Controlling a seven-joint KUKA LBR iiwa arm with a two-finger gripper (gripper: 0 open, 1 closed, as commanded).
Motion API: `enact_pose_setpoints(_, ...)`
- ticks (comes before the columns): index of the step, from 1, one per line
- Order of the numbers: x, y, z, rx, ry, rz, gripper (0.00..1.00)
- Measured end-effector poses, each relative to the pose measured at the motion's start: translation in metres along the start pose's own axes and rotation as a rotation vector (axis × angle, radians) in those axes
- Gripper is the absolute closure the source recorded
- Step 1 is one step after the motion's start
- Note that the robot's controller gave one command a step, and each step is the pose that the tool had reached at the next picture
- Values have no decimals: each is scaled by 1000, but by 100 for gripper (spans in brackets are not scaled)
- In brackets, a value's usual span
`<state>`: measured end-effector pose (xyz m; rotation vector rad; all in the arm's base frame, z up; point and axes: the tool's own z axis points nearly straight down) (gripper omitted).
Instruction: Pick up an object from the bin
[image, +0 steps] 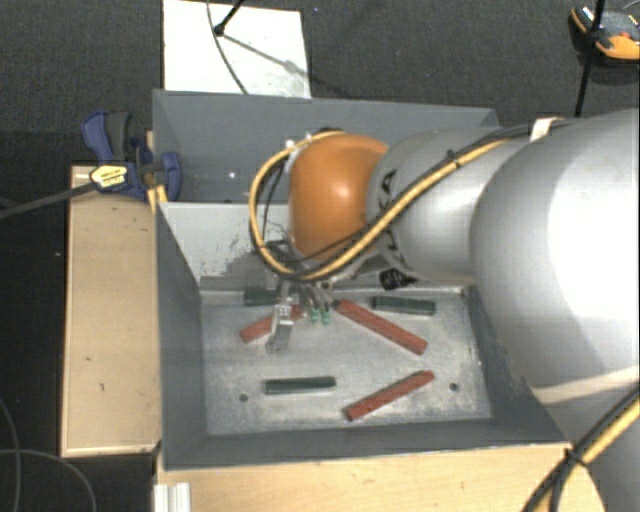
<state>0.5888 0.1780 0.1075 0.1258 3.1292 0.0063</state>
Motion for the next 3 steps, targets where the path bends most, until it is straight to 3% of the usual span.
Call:
enact_pose_setpoints(1,15,-43,36,3,7,30,100)
enact_pose_setpoints(2,15,-43,36,3,7,32,100)
enact_pose_setpoints(3,-10,-108,-176,4,9,53,100)
